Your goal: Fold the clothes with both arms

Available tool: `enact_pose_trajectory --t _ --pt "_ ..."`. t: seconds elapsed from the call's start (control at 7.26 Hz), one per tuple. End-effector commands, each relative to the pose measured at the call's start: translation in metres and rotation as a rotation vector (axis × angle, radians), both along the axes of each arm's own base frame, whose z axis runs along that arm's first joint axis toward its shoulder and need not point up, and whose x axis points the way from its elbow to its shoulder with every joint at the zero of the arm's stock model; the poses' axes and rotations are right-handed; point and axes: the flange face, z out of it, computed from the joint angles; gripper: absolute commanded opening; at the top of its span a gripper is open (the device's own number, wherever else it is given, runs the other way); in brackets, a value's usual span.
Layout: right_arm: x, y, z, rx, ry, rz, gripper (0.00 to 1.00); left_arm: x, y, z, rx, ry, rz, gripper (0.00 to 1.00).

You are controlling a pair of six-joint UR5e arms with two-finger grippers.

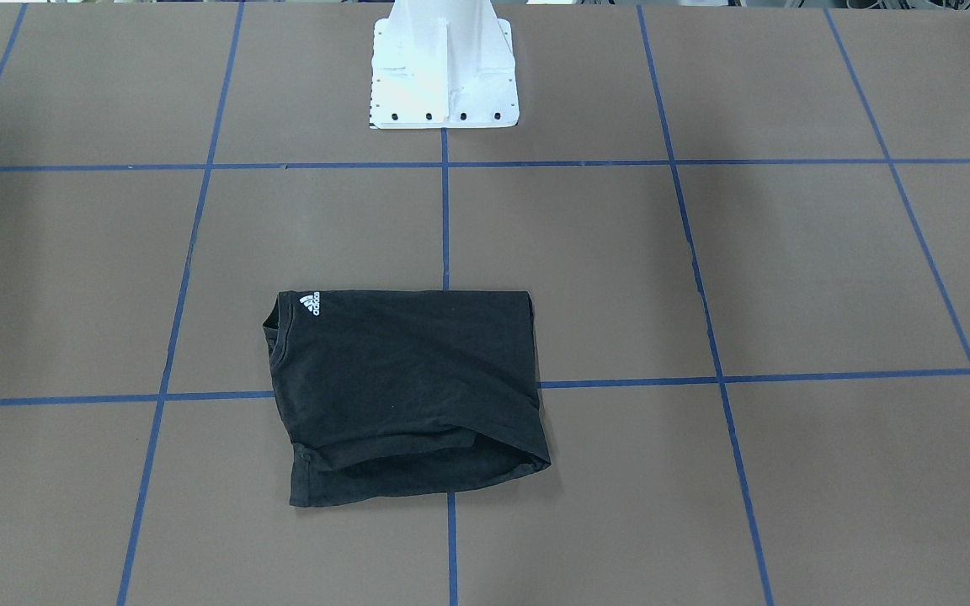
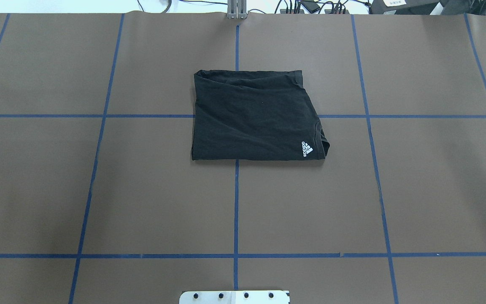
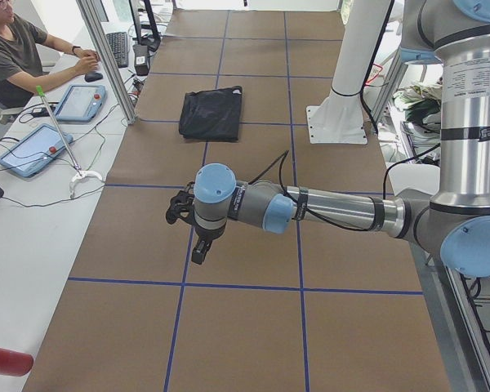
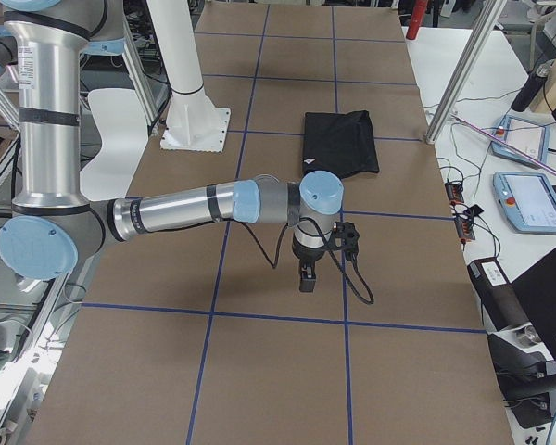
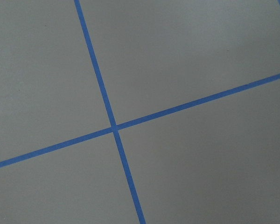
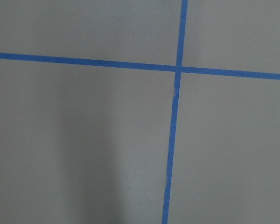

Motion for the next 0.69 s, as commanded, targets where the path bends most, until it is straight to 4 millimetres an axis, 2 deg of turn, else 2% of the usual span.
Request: enact_pose_trajectory --t 0.0,0.55 --pt "0.0006 0.0008 0.0015 -0.002 0.008 0.0 1.0 0.0003 -0.0002 -0.0008 0.001 0.001 0.001 1.0" --pt "0.0004 -0.0005 -0.0001 0.002 0.006 0.0 1.0 -0.0007 -0.0026 -0.0072 0.014 -0.003 -0.003 1.0"
